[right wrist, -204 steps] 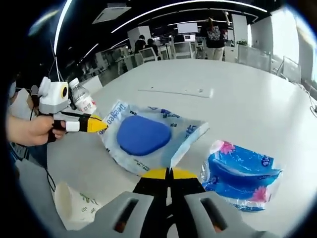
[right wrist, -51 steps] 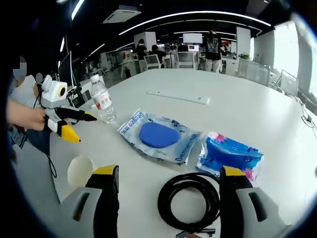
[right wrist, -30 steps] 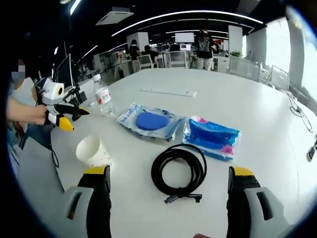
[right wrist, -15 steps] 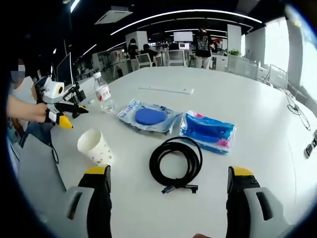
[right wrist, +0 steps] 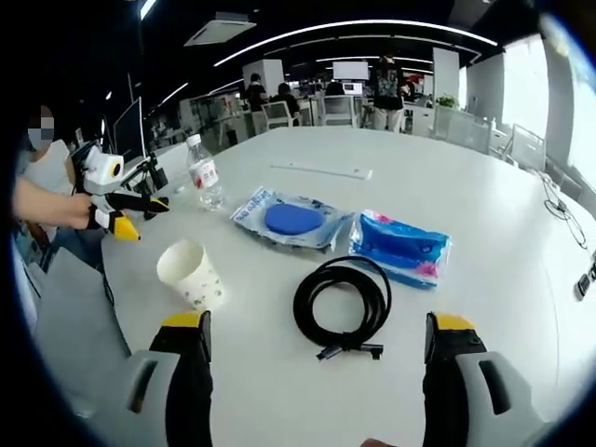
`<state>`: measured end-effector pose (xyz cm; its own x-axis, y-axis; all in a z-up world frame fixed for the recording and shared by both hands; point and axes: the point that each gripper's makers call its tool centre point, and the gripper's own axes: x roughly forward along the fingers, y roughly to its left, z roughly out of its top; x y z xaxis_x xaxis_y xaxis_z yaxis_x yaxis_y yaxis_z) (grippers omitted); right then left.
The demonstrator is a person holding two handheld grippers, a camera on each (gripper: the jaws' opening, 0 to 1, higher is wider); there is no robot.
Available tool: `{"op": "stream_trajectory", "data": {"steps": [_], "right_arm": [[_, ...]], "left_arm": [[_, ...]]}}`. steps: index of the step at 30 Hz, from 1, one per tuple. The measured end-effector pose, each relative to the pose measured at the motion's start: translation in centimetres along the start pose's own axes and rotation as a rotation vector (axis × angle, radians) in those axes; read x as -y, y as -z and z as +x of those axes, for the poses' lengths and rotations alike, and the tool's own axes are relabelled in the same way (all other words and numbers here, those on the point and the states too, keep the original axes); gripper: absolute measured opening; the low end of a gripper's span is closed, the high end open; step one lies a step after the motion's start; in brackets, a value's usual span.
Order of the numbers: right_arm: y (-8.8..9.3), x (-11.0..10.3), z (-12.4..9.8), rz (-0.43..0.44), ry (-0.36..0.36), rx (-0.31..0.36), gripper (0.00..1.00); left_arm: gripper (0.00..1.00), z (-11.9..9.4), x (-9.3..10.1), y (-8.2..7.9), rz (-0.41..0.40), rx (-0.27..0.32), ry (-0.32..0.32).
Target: Arrange the tabletop items into an orderly group along one side of the table until the central work area is clear of visible clutter.
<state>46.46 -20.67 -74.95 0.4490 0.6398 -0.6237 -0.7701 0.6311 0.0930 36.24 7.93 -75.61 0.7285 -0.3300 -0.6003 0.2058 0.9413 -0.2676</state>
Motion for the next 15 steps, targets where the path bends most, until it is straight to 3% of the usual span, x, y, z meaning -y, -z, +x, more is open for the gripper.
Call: {"op": "stream_trajectory", "data": {"steps": [15], "right_arm": [[-0.1,-2.6,-0.4,-0.011,-0.051,0.003,0.91]], "left_arm": [[0.96,-6.7,1.1,1.2,0.138,0.017,0.0]]}}
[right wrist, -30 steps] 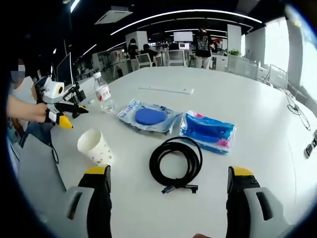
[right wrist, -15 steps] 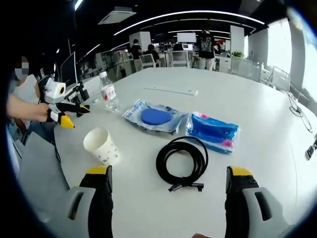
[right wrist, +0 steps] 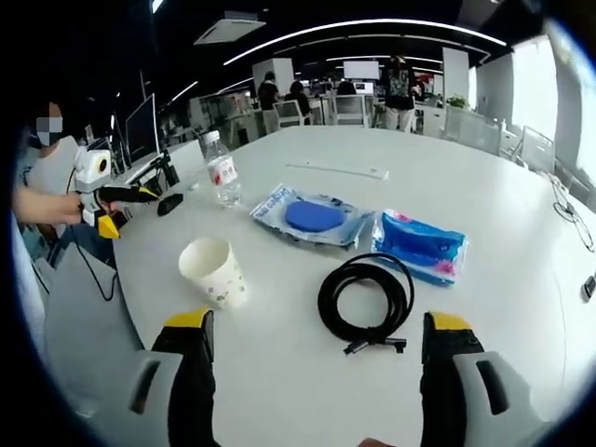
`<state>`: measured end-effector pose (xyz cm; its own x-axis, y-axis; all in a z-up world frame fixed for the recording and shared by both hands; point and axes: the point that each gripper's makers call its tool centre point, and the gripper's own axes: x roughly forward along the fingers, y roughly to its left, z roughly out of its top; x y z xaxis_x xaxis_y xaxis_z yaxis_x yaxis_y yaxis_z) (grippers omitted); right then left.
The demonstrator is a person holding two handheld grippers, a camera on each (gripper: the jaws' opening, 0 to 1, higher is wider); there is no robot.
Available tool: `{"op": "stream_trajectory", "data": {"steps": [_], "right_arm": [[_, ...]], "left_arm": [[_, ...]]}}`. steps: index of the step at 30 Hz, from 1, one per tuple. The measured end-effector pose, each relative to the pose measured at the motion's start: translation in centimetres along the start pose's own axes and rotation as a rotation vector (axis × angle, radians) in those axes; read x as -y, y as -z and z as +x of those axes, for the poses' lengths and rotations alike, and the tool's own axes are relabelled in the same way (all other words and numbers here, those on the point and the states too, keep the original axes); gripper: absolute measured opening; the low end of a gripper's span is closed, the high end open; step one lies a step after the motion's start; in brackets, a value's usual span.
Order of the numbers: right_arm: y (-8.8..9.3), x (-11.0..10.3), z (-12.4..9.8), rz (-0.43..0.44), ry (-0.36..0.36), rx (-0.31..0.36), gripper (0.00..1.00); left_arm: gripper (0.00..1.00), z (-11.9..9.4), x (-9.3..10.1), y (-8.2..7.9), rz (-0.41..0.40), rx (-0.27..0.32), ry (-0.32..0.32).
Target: Arrange the tabletop items into an orderly group along one side of the table until the central work area is clear of visible clutter.
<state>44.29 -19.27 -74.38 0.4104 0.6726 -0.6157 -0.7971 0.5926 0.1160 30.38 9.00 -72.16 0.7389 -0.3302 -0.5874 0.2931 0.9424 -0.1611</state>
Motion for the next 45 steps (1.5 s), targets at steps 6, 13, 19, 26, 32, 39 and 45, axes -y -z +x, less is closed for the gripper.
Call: {"op": "stream_trajectory", "data": {"steps": [6,13,19,26,32,39,45], "right_arm": [[-1.9,-3.4,0.5,-0.117,-0.083,0.025,0.87],[-4.1,-9.3,0.8,-0.311,-0.251,0.072,0.79],[-2.7,-13.1,2.4,-0.439,-0.377,0.02,0.71],[-1.8,-14.8,4.4,-0.557,-0.441,-0.048,0.53],[-1.1,-15.4,6.0,-0.623,-0.476,-0.126,0.28],[0.1,-15.0,7.6,-0.692,-0.472,-0.227,0.18],[0.5,-14.7,8.4,-0.712,-0.464,-0.263,0.01]], "left_arm": [[0.96,-0.3,-0.7,0.1,-0.024,0.008,-0.012],[0.96,-0.8,-0.7,-1.7,0.01,0.064,-0.013],[0.96,-1.9,-0.4,-4.2,0.051,0.17,-0.004],[0.96,-2.1,-0.5,-4.1,0.062,0.163,-0.006],[0.96,-2.1,-0.9,-3.8,0.047,0.158,-0.013],[0.96,-2.3,-1.3,-3.6,0.029,0.158,-0.023],[0.96,-2.4,-1.7,-3.3,0.018,0.158,-0.03]]}}
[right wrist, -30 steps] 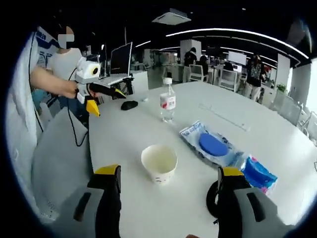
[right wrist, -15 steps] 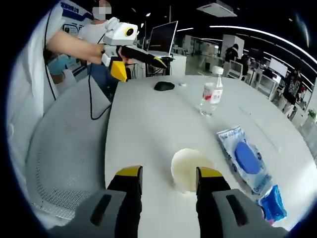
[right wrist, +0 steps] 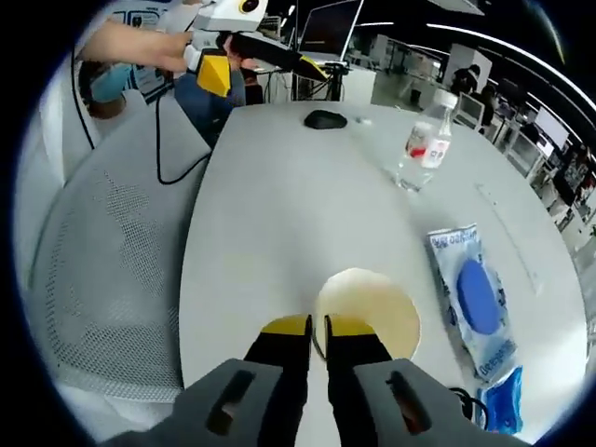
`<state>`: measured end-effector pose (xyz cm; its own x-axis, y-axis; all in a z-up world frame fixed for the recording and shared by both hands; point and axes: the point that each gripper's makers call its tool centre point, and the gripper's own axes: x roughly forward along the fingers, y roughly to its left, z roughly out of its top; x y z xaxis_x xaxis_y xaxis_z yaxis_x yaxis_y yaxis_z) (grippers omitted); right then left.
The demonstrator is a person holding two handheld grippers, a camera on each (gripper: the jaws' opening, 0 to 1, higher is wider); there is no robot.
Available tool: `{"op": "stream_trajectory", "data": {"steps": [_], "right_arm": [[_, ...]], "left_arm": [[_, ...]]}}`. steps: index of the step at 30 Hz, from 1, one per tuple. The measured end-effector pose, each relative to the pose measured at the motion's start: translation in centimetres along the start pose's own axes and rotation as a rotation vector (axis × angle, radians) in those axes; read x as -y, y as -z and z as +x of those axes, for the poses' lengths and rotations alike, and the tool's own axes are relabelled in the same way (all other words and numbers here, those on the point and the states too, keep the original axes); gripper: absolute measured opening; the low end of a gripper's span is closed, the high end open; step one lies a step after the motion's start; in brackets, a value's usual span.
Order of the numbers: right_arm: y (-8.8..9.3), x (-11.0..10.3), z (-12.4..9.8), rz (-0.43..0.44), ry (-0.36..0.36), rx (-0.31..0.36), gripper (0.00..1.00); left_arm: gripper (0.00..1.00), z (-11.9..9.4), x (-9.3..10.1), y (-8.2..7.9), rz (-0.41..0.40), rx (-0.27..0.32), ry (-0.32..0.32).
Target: Arrange the tabletop items into an orderly group along one side of the table until the central work area is clear of visible clutter.
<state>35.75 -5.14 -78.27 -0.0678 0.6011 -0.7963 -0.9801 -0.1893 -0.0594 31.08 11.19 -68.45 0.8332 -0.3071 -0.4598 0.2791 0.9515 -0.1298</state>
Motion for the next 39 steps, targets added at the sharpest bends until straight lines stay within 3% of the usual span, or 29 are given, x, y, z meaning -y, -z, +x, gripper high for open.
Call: {"op": "stream_trajectory", "data": {"steps": [7,18,27,39], "right_arm": [[-0.3,0.3,0.1,-0.006,0.001,-0.003,0.0],[-3.5,1.7,0.4,-0.033,0.009,0.035,0.0],[-6.9,4.6,1.7,-0.078,0.03,0.065,0.0],[-11.5,10.3,3.3,-0.13,0.078,0.092,0.0]], "left_arm": [[0.96,-0.1,-0.3,0.5,-0.01,-0.003,-0.007],[0.96,-0.5,-0.4,1.3,-0.033,-0.002,-0.015],[0.96,-1.0,-1.0,1.7,-0.057,0.005,-0.029],[0.96,-1.7,-1.8,2.2,-0.086,0.017,-0.052]]}}
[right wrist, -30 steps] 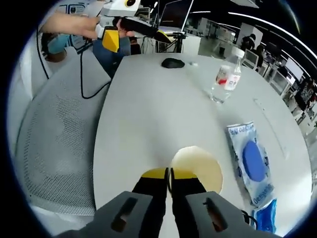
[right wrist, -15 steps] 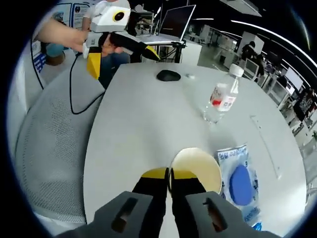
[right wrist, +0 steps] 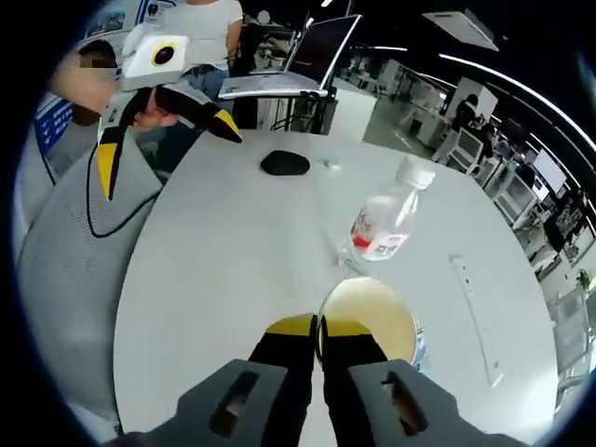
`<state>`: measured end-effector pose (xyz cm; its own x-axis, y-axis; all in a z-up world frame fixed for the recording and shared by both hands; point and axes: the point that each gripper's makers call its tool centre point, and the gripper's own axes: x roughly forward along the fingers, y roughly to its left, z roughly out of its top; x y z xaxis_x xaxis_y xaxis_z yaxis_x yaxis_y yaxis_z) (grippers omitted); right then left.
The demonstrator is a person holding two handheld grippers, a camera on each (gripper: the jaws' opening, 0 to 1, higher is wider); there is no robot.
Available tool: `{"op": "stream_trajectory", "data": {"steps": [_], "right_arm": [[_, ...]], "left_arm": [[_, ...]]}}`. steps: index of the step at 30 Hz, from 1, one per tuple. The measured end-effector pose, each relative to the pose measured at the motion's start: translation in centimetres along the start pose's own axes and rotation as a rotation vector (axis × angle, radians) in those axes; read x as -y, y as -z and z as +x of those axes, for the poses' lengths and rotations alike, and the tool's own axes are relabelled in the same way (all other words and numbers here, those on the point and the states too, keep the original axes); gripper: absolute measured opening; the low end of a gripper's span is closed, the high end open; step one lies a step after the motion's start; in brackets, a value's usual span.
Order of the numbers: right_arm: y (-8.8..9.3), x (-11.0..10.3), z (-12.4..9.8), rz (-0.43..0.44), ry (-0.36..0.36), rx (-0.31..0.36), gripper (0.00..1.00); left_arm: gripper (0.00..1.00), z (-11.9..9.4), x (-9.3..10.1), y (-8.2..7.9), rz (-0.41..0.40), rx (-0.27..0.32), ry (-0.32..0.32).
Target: Arrange the tabletop items into an orderly group along one side of the table until the central work area is clear of visible clutter.
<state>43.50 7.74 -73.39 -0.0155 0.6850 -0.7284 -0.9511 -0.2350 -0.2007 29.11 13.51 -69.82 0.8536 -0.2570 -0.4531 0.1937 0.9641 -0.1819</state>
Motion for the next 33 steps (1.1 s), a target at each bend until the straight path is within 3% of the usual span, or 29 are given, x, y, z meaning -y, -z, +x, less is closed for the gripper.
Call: {"op": "stream_trajectory", "data": {"steps": [14,33], "right_arm": [[-1.4,2.7,2.7,-0.012,-0.003,0.007,0.0],[-0.2,4.3,5.3,-0.014,-0.019,-0.032,0.0]], "left_arm": [[0.96,-0.6,-0.9,0.3,-0.007,-0.002,-0.014],[0.96,-0.9,-1.7,1.8,-0.036,-0.023,-0.028]]}}
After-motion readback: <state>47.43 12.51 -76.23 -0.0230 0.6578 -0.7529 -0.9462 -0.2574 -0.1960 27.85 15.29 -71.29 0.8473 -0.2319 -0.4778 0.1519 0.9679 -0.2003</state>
